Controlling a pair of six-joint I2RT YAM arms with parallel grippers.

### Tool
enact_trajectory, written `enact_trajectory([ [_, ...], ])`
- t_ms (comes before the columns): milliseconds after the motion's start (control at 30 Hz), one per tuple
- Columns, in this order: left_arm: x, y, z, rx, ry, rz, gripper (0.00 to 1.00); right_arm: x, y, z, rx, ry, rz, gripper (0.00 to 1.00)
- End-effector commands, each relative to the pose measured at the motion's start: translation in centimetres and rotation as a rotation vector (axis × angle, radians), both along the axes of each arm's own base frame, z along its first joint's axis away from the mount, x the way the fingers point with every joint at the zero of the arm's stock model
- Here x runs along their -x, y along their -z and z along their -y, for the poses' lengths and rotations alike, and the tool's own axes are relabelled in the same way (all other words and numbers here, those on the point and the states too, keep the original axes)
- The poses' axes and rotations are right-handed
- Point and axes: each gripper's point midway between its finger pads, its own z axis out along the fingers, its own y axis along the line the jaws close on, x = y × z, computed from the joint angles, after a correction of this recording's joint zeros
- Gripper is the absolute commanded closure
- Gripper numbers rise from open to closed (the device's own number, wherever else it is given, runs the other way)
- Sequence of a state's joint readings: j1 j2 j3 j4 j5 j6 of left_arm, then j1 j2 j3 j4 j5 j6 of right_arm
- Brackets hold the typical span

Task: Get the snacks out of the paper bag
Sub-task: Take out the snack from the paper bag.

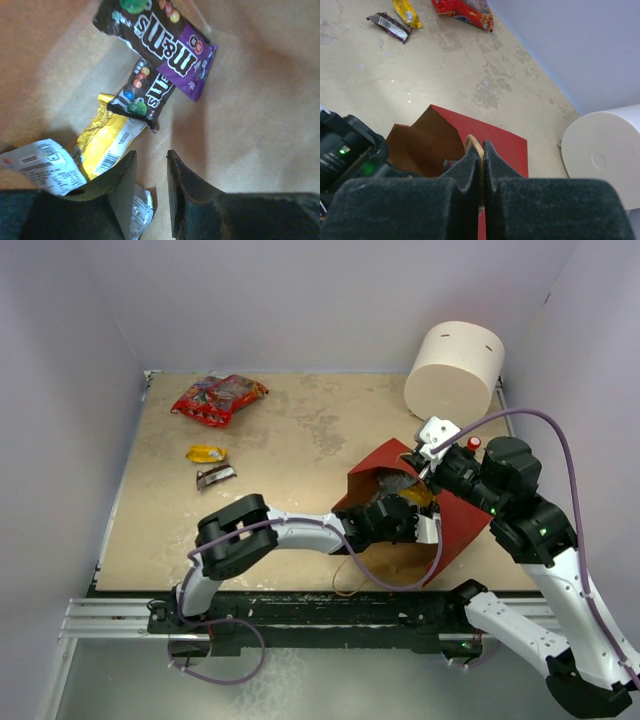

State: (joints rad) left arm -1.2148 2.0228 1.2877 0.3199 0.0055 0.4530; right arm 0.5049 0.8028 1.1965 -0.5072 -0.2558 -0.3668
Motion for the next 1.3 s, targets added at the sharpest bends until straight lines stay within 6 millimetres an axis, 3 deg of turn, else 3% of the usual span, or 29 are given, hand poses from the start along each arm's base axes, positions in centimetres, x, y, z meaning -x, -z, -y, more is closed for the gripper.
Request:
enact_trajectory([
  [0,-2.4,-2.2,2.1,0.087,-0.035,0.026,0.66,0.5,-3.7,-0.3,-0.060,-0.025,0.093,1.00],
  [233,-3.4,-1.2,4.2,0.168,-0.145,-0.116,0.64,0.4,-3.5,-0.6,-0.062,-0.038,0.085,1.00],
  [467,-4.1,0.3,4.8,0.225,-0.253,-0.228,0.48,0.5,-3.5,-0.5,-0.062,-0.035,0.086,1.00],
  [800,-5.5,3.3,6.0,0.228,-0.378,-0.312,0.51,0.5,-3.8,-0.5,-0.070,-0.033,0.085,1.00],
  [933,-6.8,3.8,5.8,0.238,-0.421,-0.309,0.62,0.3,-3.9,-0.6,-0.073,-0.031,0.082,1.00],
  [1033,-7.9,3.0,5.6,0.275,-0.434,-0.348,0.79,0.2,-3.9,-0.6,-0.072,-0.028,0.081,1.00],
  [1167,-7.8,1.3,5.3,0.308,-0.391,-0.365,0.99,0.1,-4.0,-0.5,-0.074,-0.016,0.084,1.00],
  [1267,-7.1,-0.2,4.6,0.320,-0.370,-0.372,1.00,0.0,-4.1,-0.2,-0.074,0.000,0.093,1.00],
])
